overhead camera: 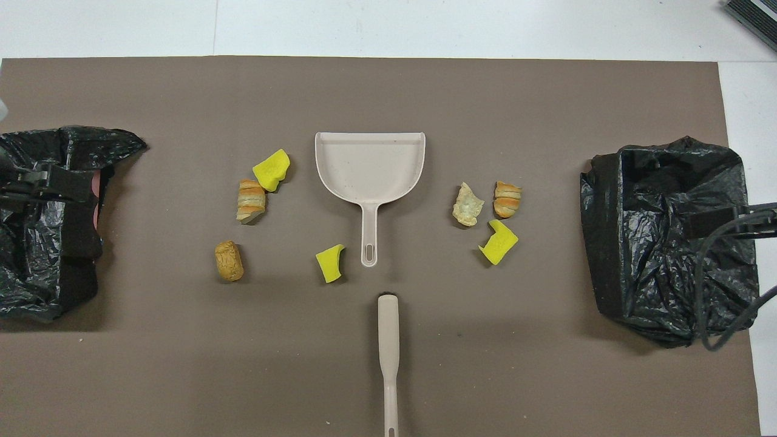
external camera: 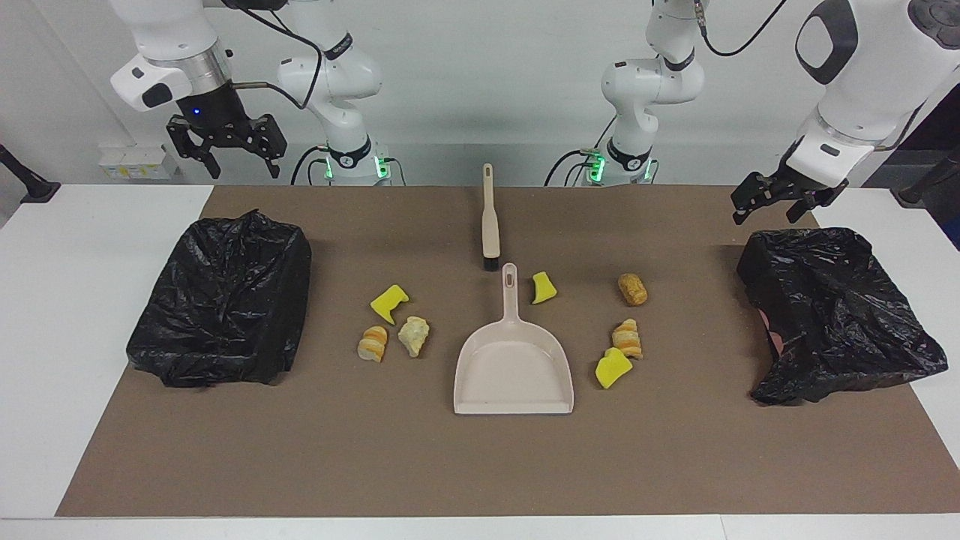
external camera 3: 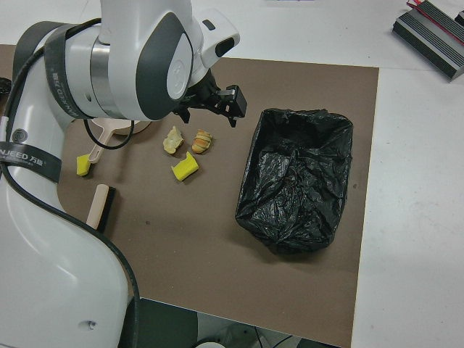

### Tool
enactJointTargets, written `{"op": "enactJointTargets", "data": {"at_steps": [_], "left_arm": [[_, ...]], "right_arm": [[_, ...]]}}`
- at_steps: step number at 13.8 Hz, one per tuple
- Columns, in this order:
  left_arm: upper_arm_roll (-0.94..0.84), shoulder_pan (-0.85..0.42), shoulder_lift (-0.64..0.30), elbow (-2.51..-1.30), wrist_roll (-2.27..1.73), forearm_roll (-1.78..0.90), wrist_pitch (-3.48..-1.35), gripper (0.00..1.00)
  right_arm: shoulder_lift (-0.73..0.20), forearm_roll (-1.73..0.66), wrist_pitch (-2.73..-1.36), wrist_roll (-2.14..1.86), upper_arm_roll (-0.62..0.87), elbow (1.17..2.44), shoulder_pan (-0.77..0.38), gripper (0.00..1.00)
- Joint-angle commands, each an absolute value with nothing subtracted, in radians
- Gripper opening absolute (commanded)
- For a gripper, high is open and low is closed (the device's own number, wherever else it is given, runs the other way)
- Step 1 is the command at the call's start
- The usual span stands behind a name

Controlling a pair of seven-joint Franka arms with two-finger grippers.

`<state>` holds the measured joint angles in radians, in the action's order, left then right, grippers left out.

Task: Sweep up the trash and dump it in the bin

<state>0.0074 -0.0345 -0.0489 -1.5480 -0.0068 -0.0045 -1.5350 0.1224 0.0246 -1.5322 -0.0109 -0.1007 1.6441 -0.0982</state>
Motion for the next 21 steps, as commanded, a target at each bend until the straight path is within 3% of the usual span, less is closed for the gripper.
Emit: {"op": "enactJointTargets", "data": {"at_steps": [1,12,14,16,21], "left_arm": [[0.014,-0.04,-0.051,-1.536,-0.002,0.012,-1.537,1.0],[0.008,-0.055,-0.002,-1.56,0.002,0.002,-1.535,1.0],[-0.005,-0.07,0.006,-1.618,-0.009,-0.044,-1.596,1.0],[-0.006,-0.164,0.026,-1.719,-0.015,-0.046,-1.666,1.0],[-0.008,-0.388,0.198,-2.092,-0.22,-0.051,-1.877,1.0]], "right_arm": [[0.127,0.026,-1.54,-0.037,-0.098,1.652,-0.089,1.0],[0.129,0.025,-1.54,-0.037,-0.097,1.654,-0.087,1.0],[0.129,0.025,-1.54,-0.037,-0.097,1.654,-0.087,1.0],[0.129,0.025,-1.54,-0.037,-0.097,1.655,-0.087,1.0],[0.132,0.025,-1.539,-0.037,-0.097,1.657,-0.087,1.0]]}}
